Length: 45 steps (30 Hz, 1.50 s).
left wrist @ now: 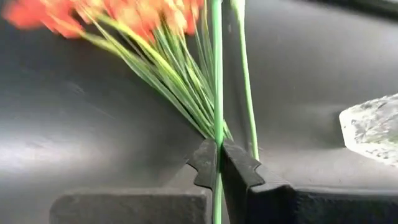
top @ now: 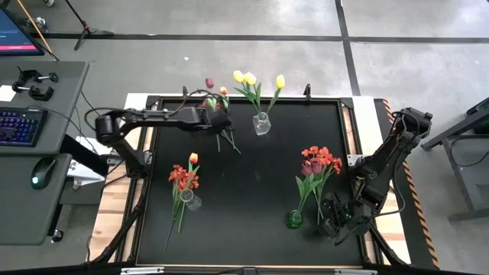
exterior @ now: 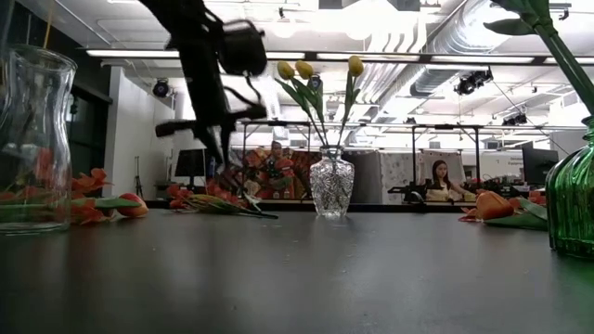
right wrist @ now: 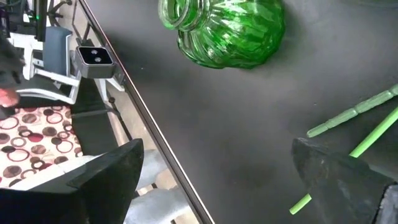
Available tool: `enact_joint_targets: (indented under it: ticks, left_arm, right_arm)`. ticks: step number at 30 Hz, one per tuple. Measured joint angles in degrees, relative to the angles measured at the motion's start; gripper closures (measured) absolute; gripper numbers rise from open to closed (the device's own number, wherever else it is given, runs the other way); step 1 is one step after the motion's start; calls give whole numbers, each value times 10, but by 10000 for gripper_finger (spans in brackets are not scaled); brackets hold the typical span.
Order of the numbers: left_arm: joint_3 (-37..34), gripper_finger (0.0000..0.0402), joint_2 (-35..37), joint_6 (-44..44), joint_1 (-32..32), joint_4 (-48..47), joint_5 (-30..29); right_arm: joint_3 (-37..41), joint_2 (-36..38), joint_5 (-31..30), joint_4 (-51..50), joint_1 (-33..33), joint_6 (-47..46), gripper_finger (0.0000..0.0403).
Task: Sort flowers into vase by color
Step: Put the red tulip into the green vase
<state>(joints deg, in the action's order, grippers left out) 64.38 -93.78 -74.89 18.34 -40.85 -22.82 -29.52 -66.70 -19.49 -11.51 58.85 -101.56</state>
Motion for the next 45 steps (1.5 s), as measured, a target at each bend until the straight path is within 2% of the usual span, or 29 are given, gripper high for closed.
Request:
enact_joint_targets:
  ticks: [5,8,15,18,22,25,27,29,33,36,38,42,45]
  left_arm:
    - [0,401,74,41,-31,-37,-61]
    - [0,401,115,74,-73,-38,-95]
    - [0,401,162,92,-253,-2,-197]
    - [0,401,162,84,-352,27,-276]
    - [0,401,162,64,-464,86,-432]
    - [1,401,159,143,-512,192,-518]
    - [1,401,147,247,-512,294,-516]
    - [1,401,124,356,-498,415,-483]
    - [1,401,55,533,-460,697,-362]
    - [1,401,-7,568,-443,864,-272]
    - [1,401,-46,564,-441,938,-241]
    - [8,401,-117,560,-453,1048,-236]
    - [47,401,-167,589,-468,1069,-235]
  right_arm:
    - [0,0,0,0,0,0,4]
    - [0,0,0,0,0,0,4]
    - [0,0,0,-2,0,0,4]
    - [0,0,0,-2,0,-1,4]
    - [0,0,0,-1,0,-2,4]
    - [0,0,0,-1,0,-9,4]
    - [0,0,1,-1,0,-15,4]
    - [0,0,3,5,0,-15,4]
    - [0,0,11,24,0,1,4]
    - [0,3,12,46,0,37,4]
    - [0,8,7,65,1,68,4]
    - [0,21,-16,100,9,136,4]
    - [0,31,-14,117,9,186,4]
